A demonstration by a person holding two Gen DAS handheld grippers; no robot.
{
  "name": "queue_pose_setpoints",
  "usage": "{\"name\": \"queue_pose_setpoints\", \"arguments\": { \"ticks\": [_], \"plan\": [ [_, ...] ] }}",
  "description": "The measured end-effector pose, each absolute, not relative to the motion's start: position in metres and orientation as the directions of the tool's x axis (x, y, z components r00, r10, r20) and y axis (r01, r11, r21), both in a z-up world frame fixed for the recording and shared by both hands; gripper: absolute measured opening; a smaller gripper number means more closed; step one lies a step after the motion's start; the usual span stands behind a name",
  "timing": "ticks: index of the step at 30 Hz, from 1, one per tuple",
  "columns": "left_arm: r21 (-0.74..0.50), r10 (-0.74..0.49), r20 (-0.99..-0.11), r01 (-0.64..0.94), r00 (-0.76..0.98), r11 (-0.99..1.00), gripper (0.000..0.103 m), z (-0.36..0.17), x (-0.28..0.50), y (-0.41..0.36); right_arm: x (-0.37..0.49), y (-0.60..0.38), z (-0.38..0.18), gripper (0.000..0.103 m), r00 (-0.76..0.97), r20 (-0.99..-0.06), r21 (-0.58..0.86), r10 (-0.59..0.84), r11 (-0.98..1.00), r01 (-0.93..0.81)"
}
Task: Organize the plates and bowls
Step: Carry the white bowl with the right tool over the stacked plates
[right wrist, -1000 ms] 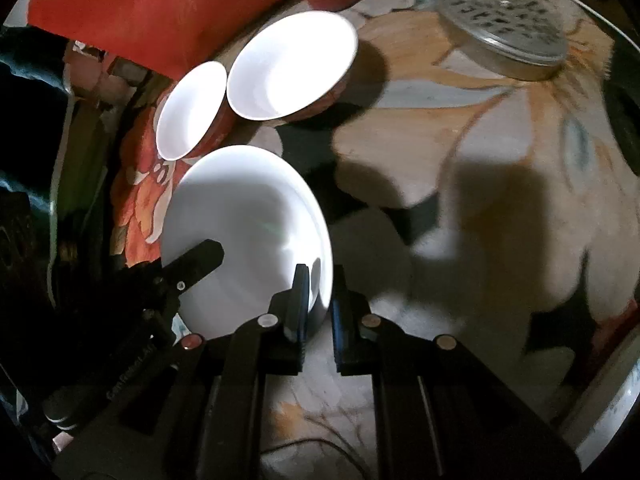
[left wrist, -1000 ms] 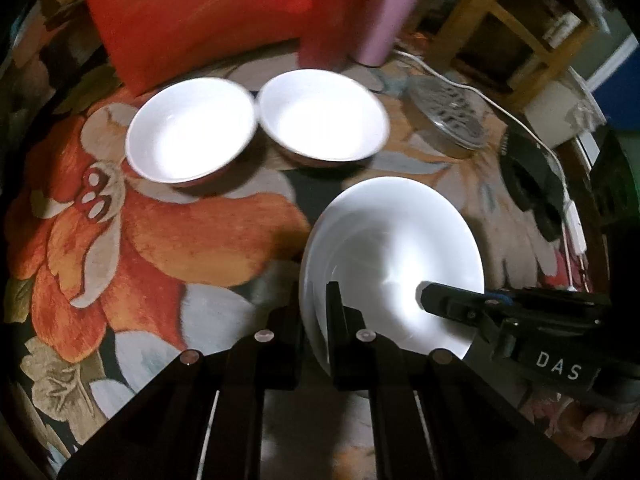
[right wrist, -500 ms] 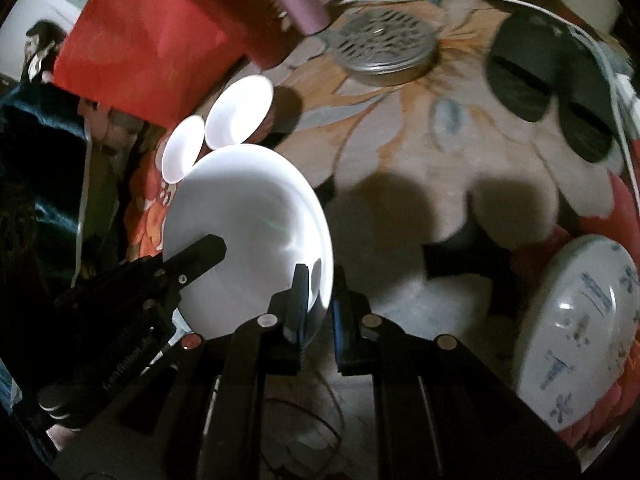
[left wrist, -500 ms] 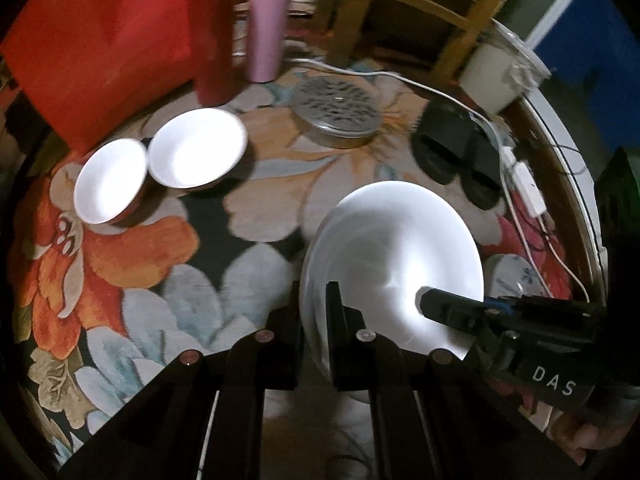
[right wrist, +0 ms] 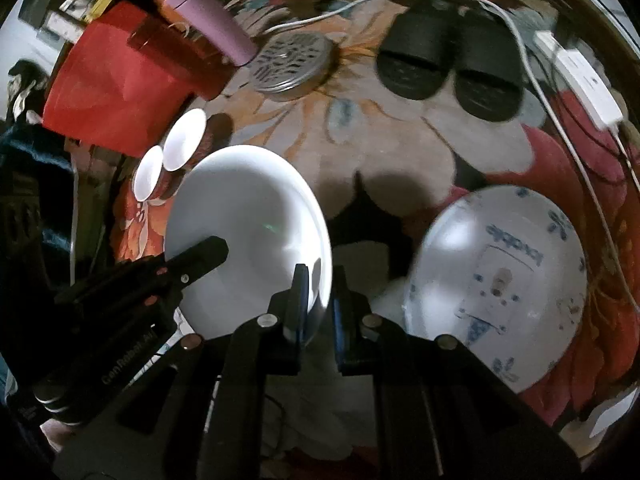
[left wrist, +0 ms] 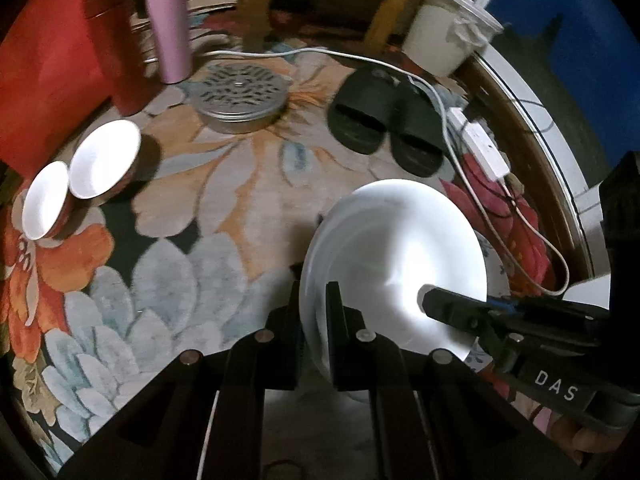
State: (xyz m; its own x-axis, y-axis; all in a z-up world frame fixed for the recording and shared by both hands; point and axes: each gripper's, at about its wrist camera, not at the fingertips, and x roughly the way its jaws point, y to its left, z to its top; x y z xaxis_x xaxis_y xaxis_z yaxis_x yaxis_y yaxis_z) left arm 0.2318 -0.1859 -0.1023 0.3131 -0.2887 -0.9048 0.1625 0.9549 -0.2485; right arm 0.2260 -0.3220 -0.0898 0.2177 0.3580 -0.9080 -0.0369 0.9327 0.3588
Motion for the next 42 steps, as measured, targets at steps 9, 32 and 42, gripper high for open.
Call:
{"name": "queue_pose_setpoints", "arguments": {
  "ticks": [9,32,42],
  "plan": [
    [-0.268,-0.324,-0.908,0.225,0.266,0.937,0.007,-0.114,0.228,-0.244,0.21,-0.377,-0.098,0.011,0.223,-0.916,0.355,0.334,0.933,0.056],
    [-0.308,-0.355,-0.927,0.295,0.121,0.905,0.007,-0.175,0.212,-0.34,0.186,-0.464,-0.147,0.011,0.138,-0.953,0.294,0.268,0.93,0.222],
    [-0.282,-0.323,-0.942,0.315,0.088,0.906,0.007,-0.19,0.21,-0.35,0.179,-0.475,-0.169,0.012,0.084,-0.949,0.316,0.305,0.908,0.276]
  ]
}}
